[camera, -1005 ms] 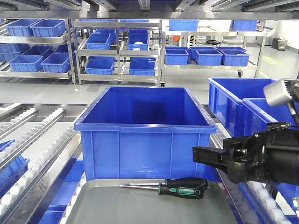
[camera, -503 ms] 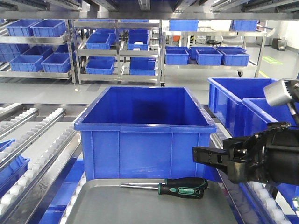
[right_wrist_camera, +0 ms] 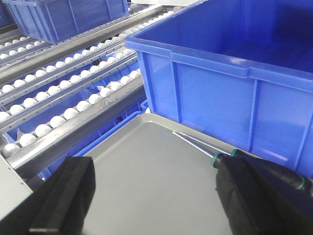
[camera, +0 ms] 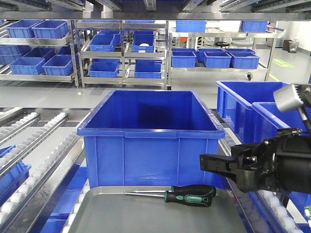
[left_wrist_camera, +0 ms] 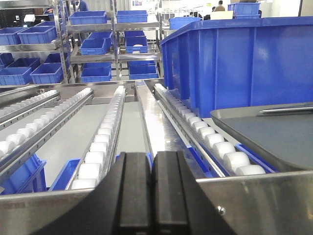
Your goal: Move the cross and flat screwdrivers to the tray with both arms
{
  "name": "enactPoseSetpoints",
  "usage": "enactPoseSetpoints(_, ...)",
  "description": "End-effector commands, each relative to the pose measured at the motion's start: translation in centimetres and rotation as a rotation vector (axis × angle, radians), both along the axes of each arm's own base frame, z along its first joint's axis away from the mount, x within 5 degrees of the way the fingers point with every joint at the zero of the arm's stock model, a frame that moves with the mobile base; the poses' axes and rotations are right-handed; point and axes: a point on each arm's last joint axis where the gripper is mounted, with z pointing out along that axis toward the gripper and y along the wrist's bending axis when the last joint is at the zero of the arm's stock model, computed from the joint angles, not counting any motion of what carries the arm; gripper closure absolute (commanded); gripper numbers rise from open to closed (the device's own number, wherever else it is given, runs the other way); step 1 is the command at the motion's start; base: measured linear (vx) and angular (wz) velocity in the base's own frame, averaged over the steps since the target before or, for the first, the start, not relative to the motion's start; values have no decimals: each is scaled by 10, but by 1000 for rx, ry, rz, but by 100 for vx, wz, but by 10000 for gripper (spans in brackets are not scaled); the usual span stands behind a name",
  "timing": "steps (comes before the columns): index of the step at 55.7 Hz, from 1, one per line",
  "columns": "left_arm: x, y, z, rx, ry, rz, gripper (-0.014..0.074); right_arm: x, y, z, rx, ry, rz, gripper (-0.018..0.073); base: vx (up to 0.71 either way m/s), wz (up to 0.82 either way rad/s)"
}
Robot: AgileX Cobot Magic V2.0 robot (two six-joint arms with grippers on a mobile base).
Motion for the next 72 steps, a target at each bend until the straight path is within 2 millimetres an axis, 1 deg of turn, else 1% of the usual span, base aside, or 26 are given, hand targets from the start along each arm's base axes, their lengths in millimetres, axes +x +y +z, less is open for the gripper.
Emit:
enactPoseSetpoints(1, 0, 1, -3, -15, -57, 7, 605, -3, -3, 18, 51, -69, -32, -8, 0, 0)
enactPoseSetpoints(24, 0, 1, -3, -15, -57, 7, 605, -2, -3, 18, 36, -77, -33, -8, 0, 0)
enactPoseSetpoints(28, 0, 1, -3, -15, -57, 7, 605, -3, -5, 15, 25, -80, -45, 11, 0, 0)
enactPoseSetpoints(30, 0, 1, -3, -15, -56, 6, 605, -5, -6, 15, 34, -84, -60, 31, 0, 0)
enactPoseSetpoints(34, 0, 1, -3, -16, -55, 6, 605, -13, -11, 11, 71, -82, -115, 112, 0, 0)
enactPoseSetpoints(38, 0, 1, -3, -16, -55, 6, 605, -28, -19, 5, 110, -90, -190, 194, 0, 0)
enactPoseSetpoints(40, 0, 1, -3, -16, -55, 6, 605, -38, -24, 4, 122, -115, -232, 254, 0, 0)
enactPoseSetpoints(42, 0, 1, -3, -16, -55, 6, 605, -44, -29, -1, 130, -120, -270, 299, 0, 0)
enactPoseSetpoints(46, 0, 1, -3, -16, -55, 6, 605, -66, -41, -12, 144, -166, -354, 398, 0, 0)
enactPoseSetpoints(49, 0, 1, -3, -16, -55, 6, 605, -79, -49, -20, 108, -220, -397, 461, 0, 0)
enactPoseSetpoints(50, 0, 1, -3, -16, -55, 6, 605, -87, -52, -26, 97, -240, -413, 488, 0, 0)
enactPoseSetpoints(53, 0, 1, -3, -16, -55, 6, 605, -98, -59, -38, 67, -285, -450, 566, 0, 0)
enactPoseSetpoints(54, 0, 1, -3, -16, -55, 6, 605, -105, -62, -45, 55, -303, -465, 575, 0, 0)
enactPoseSetpoints(57, 0, 1, -3, -16, -55, 6, 605, -114, -67, -57, 36, -328, -488, 574, 0, 0)
enactPoseSetpoints(58, 0, 1, -3, -16, -55, 6, 605, -119, -69, -65, 40, -329, -500, 573, 0, 0)
enactPoseSetpoints(61, 0, 1, -3, -16, -55, 6, 605, -127, -73, -80, 13, -339, -516, 572, 0, 0)
enactPoseSetpoints(66, 0, 1, -3, -16, -55, 6, 605, -136, -78, -100, -18, -340, -541, 571, 0, 0)
enactPoseSetpoints(68, 0, 1, -3, -16, -55, 6, 605, -139, -80, -112, -40, -333, -558, 571, 0, 0)
enactPoseSetpoints(72, 0, 1, -3, -16, -55, 6, 605, -142, -84, -127, -61, -325, -610, 571, 0, 0)
